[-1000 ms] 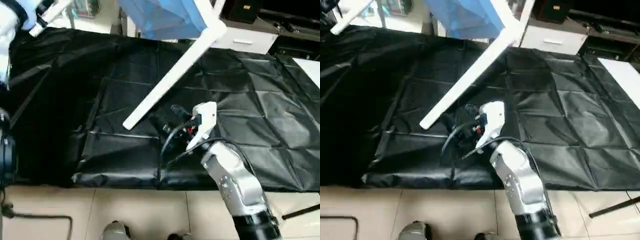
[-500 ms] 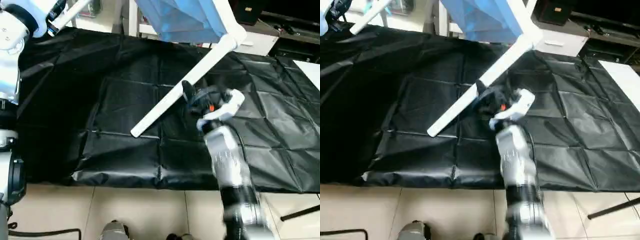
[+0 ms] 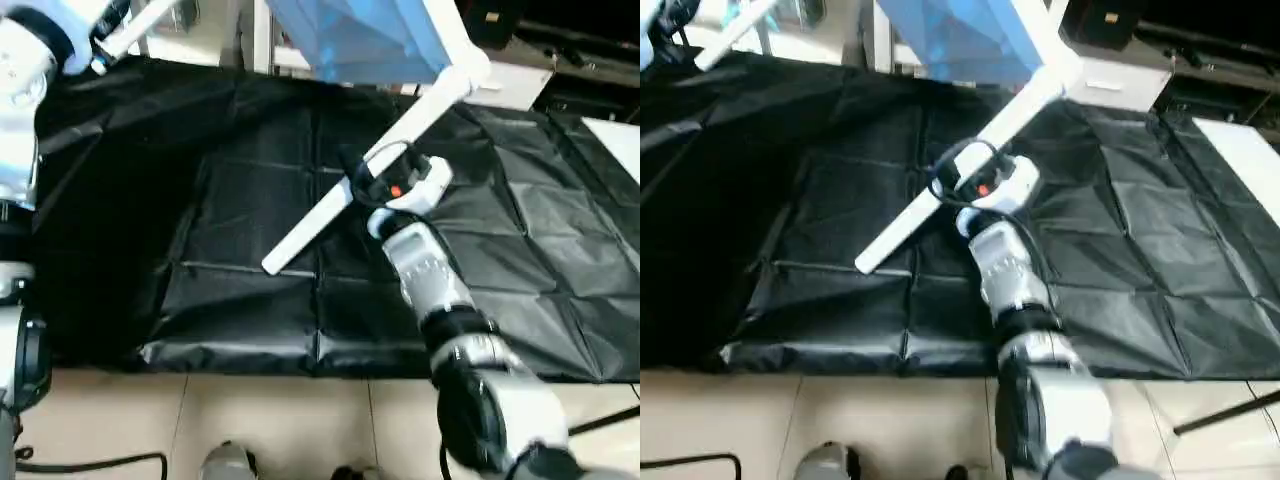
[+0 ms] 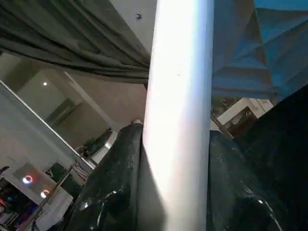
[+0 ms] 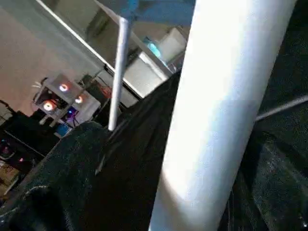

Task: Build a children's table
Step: Flip table

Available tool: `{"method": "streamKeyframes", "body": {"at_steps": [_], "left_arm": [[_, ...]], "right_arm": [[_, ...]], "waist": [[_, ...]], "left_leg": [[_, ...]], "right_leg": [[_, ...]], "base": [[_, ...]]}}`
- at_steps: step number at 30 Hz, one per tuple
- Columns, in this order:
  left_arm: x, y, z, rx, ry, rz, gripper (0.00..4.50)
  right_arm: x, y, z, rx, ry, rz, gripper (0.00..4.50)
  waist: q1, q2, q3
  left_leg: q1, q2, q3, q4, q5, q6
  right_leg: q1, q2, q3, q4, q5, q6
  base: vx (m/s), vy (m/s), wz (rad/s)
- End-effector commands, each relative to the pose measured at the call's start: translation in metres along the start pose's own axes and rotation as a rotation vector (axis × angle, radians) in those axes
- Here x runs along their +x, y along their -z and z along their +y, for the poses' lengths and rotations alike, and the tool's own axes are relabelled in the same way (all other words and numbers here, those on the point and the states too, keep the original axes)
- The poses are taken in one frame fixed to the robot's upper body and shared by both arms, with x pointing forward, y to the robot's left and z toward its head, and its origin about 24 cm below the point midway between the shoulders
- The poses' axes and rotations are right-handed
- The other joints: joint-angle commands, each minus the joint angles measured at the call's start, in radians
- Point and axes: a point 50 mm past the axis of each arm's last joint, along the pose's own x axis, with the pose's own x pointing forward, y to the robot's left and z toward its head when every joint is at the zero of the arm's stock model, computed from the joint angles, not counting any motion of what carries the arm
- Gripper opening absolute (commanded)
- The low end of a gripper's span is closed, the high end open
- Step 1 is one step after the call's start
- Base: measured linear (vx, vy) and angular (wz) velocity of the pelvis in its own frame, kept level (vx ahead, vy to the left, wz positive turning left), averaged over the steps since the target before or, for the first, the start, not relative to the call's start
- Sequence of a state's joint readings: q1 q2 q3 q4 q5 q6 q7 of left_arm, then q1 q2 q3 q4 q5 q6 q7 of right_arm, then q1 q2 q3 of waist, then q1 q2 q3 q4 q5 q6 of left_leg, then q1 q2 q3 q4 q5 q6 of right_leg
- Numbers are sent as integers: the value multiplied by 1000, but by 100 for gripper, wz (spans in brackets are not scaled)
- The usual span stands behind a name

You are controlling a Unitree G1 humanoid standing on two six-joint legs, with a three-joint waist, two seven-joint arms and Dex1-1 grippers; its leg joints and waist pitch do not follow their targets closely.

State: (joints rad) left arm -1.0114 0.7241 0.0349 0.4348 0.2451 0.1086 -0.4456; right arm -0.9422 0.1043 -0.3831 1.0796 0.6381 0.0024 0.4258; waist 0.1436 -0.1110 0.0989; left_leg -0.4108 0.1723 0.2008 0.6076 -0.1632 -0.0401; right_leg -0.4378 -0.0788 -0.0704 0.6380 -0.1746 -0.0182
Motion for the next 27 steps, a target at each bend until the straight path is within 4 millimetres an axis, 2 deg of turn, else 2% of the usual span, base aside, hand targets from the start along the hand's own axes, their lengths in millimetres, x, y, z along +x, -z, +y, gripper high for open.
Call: {"method": "streamKeyframes", "body": {"at_steps": [1,2,3,7,10,13,18,19,22,23,24,27], "left_arm": [[-13,-40,37,-83,-170,-221,157],[-13,-39,36,-83,-169,-219,157],[-13,-39,36,-83,-169,-218,157],[-14,-39,35,-86,-166,-217,157],[-15,-39,34,-86,-165,-215,157],[-15,-39,33,-90,-163,-214,157],[-16,-40,32,-87,-160,-211,157],[-16,-39,31,-86,-159,-210,157],[-17,-39,31,-88,-157,-208,157],[-17,-39,31,-88,-157,-208,157],[-18,-39,31,-87,-158,-207,157],[-18,-38,31,-88,-155,-204,157]], "right_arm": [[2,-8,0,-4,0,-31,450],[3,-9,1,-17,3,-36,450],[4,-9,1,-19,4,-38,420],[5,-12,-1,-20,27,-56,388],[5,-15,-5,27,60,-74,370],[6,-13,-4,43,59,-51,333],[6,-11,-3,25,56,-34,300],[6,-11,-3,25,57,-34,282],[6,-11,-4,23,64,-34,275],[6,-11,-4,24,64,-34,252],[7,-11,-4,24,63,-34,252],[7,-11,-2,14,54,-28,216]], "waist": [[0,24,-112],[-1,26,-113],[-2,25,-112],[-1,22,-112],[-3,23,-111],[-2,22,-109],[-2,20,-109],[-2,20,-108],[-3,14,-108],[-2,15,-108],[-3,15,-107],[-3,13,-105]], "left_leg": [[51,59,-22,-62,-42,-19],[51,60,-22,-62,-39,-20],[52,61,-23,-63,-36,-19],[50,59,-21,-61,-23,-10],[49,60,-22,-62,-41,-14],[49,61,-22,-63,-48,-16],[48,60,-22,-61,-35,-5],[48,60,-22,-61,-31,-3],[48,60,-22,-61,-32,-3],[48,60,-22,-61,-33,-3],[48,61,-22,-62,-37,-5],[47,60,-22,-62,-39,-5]], "right_leg": [[62,-86,45,-26,84,-260],[62,-85,44,-25,85,-259],[62,-84,44,-25,87,-260],[62,-83,45,-24,96,-263],[63,-84,45,-26,73,-259],[63,-84,46,-26,66,-257],[62,-83,46,-25,70,-260],[61,-82,46,-25,76,-260],[61,-82,45,-25,67,-258],[62,-83,46,-25,66,-258],[61,-83,45,-26,60,-258],[61,-83,46,-27,56,-255]], "base": [[0,0,0],[0,0,0],[0,0,0],[0,0,0],[0,0,0],[0,0,0],[0,0,0],[0,0,0],[0,0,0],[0,0,0],[0,0,0],[0,0,0]]}}
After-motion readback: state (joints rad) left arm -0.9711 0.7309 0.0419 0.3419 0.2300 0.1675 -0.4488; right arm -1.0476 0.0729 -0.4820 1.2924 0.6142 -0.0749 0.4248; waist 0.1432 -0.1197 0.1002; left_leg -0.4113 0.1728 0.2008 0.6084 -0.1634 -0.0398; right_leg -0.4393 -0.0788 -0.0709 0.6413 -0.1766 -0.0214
